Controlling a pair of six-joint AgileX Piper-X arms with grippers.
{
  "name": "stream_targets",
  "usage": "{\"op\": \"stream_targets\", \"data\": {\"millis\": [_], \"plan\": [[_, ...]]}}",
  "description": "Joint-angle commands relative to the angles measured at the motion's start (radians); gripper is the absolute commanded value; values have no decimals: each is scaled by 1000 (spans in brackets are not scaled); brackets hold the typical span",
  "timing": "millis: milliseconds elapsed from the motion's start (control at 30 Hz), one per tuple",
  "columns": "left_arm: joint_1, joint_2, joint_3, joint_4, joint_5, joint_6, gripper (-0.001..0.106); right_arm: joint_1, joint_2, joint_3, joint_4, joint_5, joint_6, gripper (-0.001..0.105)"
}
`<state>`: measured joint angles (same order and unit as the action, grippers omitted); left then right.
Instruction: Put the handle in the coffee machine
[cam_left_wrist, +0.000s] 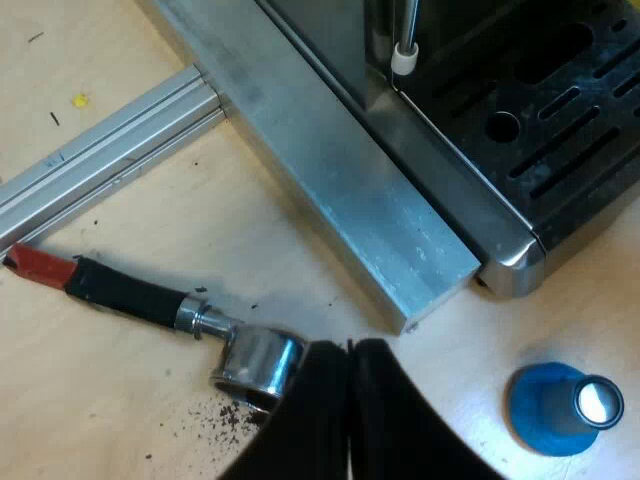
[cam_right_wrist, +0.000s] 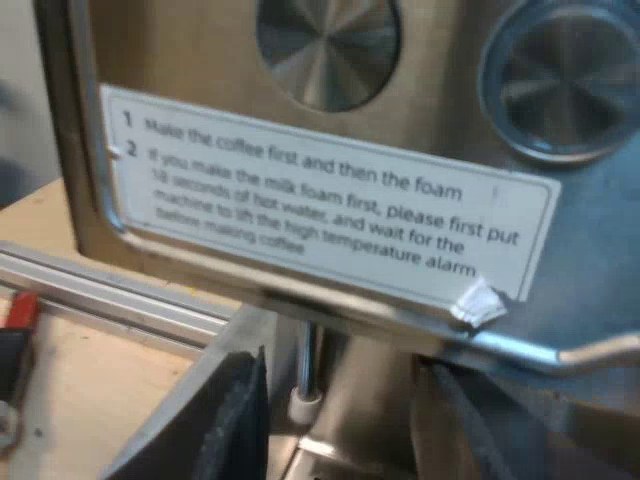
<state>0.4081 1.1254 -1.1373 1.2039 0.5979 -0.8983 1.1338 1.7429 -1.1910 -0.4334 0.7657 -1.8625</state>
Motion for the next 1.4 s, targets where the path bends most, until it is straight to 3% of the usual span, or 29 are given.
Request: {"op": "stream_targets", "data": {"millis": [33, 100, 233, 500, 700, 1033, 1267, 1400], "plan": [[2, -11, -2, 3, 15, 6, 1, 2, -34, -22, 68, 19, 69, 37], [2, -14, -2, 3, 15, 6, 1, 8, -34, -22, 148, 14, 145, 37], [2, -14, -2, 6, 36, 0, 1, 23, -43, -22, 262, -28, 218, 37], [2, -22, -2, 6, 96, -69, 1, 45, -109, -22, 613, -135, 448, 37], [2, -76, -2, 3, 96, -91, 1, 47, -163, -22, 764, -268, 452, 37], [2, -147, -2, 2, 96, -221, 4, 47, -285, -22, 928, -329, 452, 37], [2, -168, -2, 10, 96, -306, 58, 47, -365, -22, 1060, -335, 434, 37], [2, -197, -2, 10, 98, -337, 61, 44, -398, -22, 1131, -363, 434, 37]]}}
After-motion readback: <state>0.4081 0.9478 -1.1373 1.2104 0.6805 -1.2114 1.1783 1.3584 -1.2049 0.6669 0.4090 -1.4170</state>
